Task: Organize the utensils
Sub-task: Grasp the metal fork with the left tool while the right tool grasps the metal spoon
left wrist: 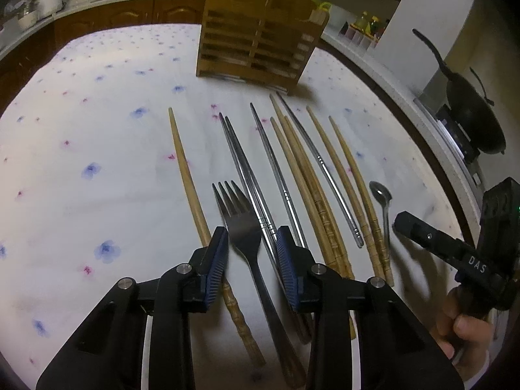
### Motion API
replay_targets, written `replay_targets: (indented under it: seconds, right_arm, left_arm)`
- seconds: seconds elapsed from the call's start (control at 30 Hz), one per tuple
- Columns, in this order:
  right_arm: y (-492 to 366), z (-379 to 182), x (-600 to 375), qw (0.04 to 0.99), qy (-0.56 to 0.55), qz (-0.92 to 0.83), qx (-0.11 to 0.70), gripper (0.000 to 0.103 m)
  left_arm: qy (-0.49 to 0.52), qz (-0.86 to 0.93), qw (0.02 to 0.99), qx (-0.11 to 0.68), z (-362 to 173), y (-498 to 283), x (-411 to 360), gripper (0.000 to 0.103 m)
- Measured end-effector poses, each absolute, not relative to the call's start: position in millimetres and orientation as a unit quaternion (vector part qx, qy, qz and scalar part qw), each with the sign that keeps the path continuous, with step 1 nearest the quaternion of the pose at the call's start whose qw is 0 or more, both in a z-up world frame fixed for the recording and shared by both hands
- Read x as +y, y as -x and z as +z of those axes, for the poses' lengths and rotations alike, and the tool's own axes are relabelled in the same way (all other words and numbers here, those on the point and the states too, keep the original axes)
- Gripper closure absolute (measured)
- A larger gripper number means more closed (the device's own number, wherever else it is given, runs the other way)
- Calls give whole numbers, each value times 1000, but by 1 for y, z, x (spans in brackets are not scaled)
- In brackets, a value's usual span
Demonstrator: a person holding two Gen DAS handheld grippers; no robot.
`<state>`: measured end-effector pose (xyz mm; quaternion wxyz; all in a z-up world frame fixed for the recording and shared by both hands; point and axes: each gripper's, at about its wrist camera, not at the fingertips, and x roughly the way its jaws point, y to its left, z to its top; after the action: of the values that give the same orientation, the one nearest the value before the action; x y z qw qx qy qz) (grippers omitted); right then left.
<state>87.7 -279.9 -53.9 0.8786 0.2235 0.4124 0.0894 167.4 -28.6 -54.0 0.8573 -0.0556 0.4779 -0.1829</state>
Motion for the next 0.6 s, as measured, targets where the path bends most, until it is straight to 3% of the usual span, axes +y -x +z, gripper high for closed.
replay_targets:
  seconds: [0.4,0.5,0.6]
  right_arm:
    - [-110,-65,-288,864,-261,98,420,75]
    - [-115,-67,-289,862,-263,92,424,94]
    - [-113,-64,-289,865,-261,92,419,99]
  left_arm:
    - [79,-198,845,490,-59,-181,-26,83]
    - [82,-201,846,487,-58,-181,-26,84]
    - [87,-206,851,474,-51,-176,-24,85]
